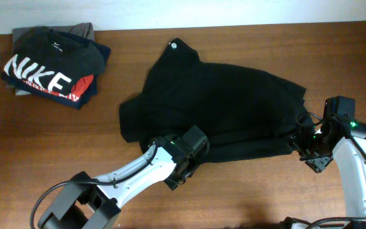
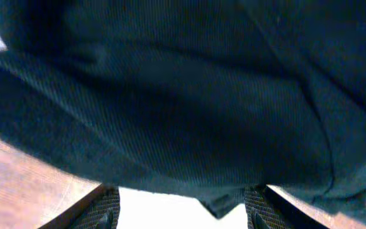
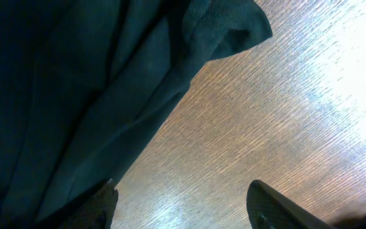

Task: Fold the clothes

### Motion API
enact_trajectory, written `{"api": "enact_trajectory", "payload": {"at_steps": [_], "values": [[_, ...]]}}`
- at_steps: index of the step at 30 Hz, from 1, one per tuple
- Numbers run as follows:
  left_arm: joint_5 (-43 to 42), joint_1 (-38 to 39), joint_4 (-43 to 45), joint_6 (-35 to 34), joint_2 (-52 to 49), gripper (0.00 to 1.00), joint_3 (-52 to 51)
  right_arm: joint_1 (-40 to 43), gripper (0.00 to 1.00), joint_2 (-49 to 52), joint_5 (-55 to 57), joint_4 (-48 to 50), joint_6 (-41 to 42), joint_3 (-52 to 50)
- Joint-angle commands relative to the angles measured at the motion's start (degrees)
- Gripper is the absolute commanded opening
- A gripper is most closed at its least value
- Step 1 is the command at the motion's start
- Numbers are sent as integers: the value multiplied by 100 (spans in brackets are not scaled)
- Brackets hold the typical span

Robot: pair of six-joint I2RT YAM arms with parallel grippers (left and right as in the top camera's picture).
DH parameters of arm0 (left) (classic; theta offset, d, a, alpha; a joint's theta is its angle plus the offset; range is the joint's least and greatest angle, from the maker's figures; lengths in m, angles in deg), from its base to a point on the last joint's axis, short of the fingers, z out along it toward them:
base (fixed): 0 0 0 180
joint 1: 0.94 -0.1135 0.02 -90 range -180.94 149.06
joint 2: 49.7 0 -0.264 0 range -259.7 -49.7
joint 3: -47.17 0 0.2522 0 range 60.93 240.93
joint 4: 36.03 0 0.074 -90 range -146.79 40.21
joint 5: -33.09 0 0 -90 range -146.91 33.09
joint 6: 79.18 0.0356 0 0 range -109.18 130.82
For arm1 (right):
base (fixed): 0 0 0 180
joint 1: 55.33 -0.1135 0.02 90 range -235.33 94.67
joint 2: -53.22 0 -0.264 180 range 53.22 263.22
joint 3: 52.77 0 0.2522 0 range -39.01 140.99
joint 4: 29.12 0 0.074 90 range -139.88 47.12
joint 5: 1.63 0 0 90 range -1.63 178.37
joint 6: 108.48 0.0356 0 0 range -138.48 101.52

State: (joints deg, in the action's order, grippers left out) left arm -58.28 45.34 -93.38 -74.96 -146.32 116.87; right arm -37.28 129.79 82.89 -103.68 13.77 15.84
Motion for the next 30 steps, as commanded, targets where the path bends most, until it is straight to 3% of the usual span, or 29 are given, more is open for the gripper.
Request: {"api": "enact_trajectory", "payload": {"at_steps": [1, 7, 15, 24, 30], "values": [[640, 4, 90, -162, 85, 63, -111, 39, 70, 9, -15, 11, -48, 7], [726, 7, 267, -162, 26, 61, -160, 39, 70, 9, -15, 26, -44, 7], [581, 7, 529, -157, -492, 30, -160, 39, 69, 9, -11, 192, -44, 7], [549, 7, 540, -92, -518, 24, -160, 42, 65, 22, 216, 540, 173, 7], [549, 7, 540, -92, -518, 9, -160, 76, 66, 275, 682, 614, 625, 7]]}}
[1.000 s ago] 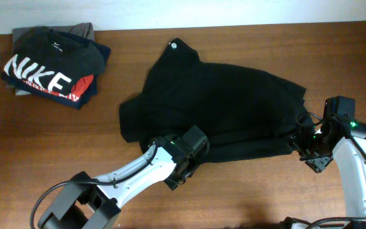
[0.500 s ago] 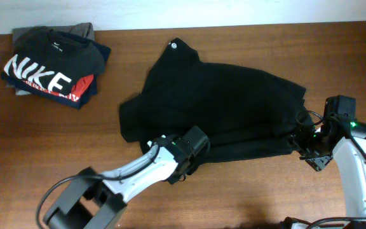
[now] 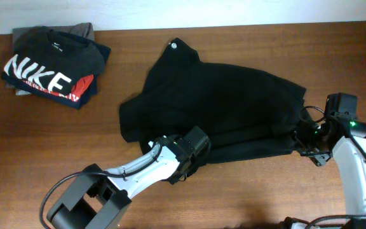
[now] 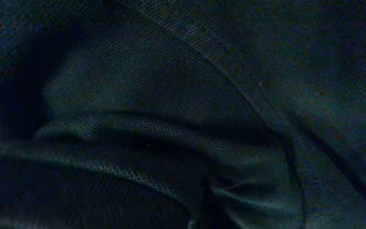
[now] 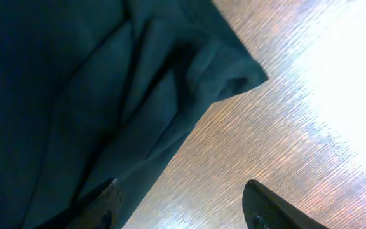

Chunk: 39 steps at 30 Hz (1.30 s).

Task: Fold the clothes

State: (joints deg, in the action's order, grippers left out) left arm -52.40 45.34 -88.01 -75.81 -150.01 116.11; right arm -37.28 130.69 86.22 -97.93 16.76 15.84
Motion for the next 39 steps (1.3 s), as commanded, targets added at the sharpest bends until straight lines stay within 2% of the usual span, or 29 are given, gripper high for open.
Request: {"api": "enact_trajectory", "payload": {"at_steps": [1, 12, 15, 29, 35, 39], "values": [[-37, 7, 2, -7, -149, 9, -83, 111, 66, 269, 337, 74, 343, 7], [-35, 7, 31, -9, -149, 10, -83, 887, 66, 1117, 205, 586, 210, 7], [-37, 7, 76, -9, -149, 10, -83, 935, 66, 1193, -39, 815, -68, 7], [-68, 7, 92, -7, -149, 10, -83, 935, 65, 1443, -177, 1097, -66, 7], [-85, 7, 87, -7, -149, 10, -83, 935, 50, 1744, -258, 1119, -46, 7], [-87, 11, 63, -4, -149, 6, -83, 935, 33, 1751, -236, 1139, -46, 11]]}}
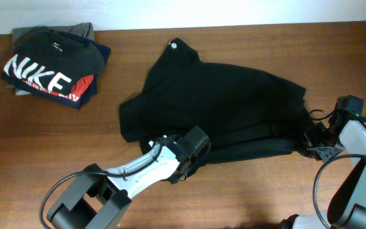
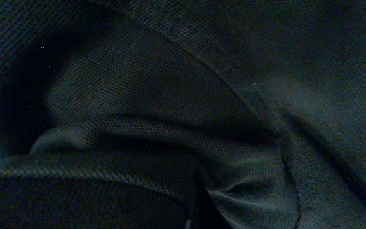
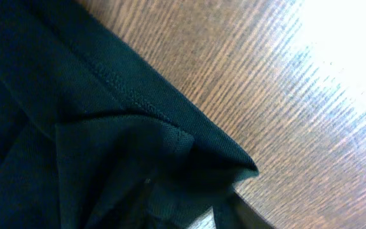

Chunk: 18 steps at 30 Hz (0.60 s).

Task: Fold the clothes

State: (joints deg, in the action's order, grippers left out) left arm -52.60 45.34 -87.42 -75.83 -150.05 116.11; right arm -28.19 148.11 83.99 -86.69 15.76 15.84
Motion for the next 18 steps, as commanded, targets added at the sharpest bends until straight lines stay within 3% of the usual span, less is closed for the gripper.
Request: {"api": "enact_trajectory", "payload": {"at_steps": [1, 7, 18], "values": [[-140, 11, -13, 70, -142, 1, -81, 26, 27, 9, -11, 9, 52, 11], [-605, 11, -212, 866, 72, 1, 42, 33, 8, -70, -9, -385, 55, 205], [-601, 11, -2031, 918, 1639, 1, 223, 33, 6, -553, 66, -1698, 55, 817]]}}
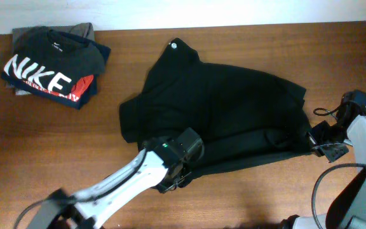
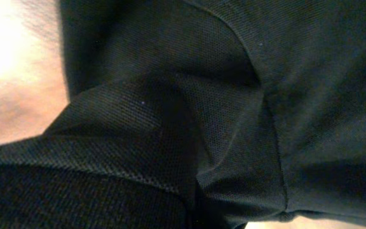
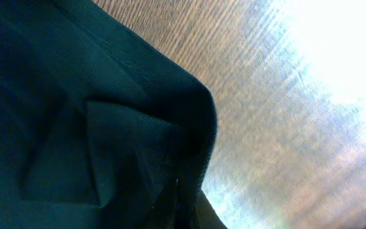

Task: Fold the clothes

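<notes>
A black garment (image 1: pixel 221 108) lies spread and rumpled across the middle of the table. My left gripper (image 1: pixel 182 159) sits at its front hem, shut on the fabric. In the left wrist view black cloth (image 2: pixel 170 95) fills the frame and hides the fingers. My right gripper (image 1: pixel 318 141) is at the garment's right front corner, shut on it. The right wrist view shows that folded corner (image 3: pixel 138 127) running down into the jaws.
A stack of folded shirts (image 1: pixel 53 63) with a NIKE print on top sits at the back left. A small white round tag (image 1: pixel 173 44) marks the garment's far tip. Bare wooden table (image 1: pixel 253 191) lies in front of the garment.
My left gripper has shifted a little left and toward the front edge with the hem. My right gripper has moved slightly rightward with the corner, and the front hem now runs straighter between them.
At first both grippers were open at the garment's front edge, left under the hem and right beside the right corner. Then the left was buried in the cloth. Later the right had closed on the corner. Now both hold the hem, drawn apart.
</notes>
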### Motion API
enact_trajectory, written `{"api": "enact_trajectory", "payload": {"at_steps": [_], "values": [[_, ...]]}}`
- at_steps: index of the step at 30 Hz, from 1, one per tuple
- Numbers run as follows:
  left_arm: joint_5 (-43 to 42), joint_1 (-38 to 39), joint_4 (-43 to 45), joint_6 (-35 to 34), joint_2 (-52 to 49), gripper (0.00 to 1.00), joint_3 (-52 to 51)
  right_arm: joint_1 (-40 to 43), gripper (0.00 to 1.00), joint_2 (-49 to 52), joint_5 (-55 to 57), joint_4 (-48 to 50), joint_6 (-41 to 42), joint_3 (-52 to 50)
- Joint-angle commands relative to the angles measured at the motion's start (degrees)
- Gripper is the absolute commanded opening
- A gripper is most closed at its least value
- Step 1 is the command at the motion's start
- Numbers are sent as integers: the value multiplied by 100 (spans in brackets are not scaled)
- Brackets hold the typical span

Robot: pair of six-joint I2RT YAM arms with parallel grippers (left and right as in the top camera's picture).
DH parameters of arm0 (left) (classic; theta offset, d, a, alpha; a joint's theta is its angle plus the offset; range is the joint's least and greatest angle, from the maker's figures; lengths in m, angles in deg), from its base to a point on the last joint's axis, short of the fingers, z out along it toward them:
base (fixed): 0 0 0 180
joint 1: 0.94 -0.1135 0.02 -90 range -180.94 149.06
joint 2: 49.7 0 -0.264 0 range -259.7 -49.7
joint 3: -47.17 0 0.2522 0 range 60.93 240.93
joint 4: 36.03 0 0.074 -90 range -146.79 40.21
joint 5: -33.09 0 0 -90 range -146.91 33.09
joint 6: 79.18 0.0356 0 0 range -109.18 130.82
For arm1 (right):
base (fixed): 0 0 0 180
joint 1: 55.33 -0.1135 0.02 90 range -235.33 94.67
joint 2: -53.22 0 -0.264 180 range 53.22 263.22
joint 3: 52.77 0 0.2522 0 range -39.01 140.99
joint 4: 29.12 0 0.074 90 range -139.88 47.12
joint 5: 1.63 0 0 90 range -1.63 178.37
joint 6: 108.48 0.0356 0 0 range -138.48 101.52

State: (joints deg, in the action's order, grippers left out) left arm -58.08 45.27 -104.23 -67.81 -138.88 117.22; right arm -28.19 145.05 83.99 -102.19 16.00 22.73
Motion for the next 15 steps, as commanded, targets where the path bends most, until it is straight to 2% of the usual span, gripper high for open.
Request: {"api": "enact_trajectory", "payload": {"at_steps": [1, 8, 12, 15], "values": [[-52, 17, -448, 116, 610, 1, 111, 33, 6, -282, 87, -212, 31, 129], [-55, 17, -1073, 116, 929, 1, 111, 31, 6, -407, 229, -654, 52, 129], [-48, 17, -1115, 225, 929, 1, 107, 33, 6, -417, 343, -828, 52, 129], [142, 17, -1115, 225, 927, 8, 107, 33, 6, -417, 385, -909, 50, 129]]}}
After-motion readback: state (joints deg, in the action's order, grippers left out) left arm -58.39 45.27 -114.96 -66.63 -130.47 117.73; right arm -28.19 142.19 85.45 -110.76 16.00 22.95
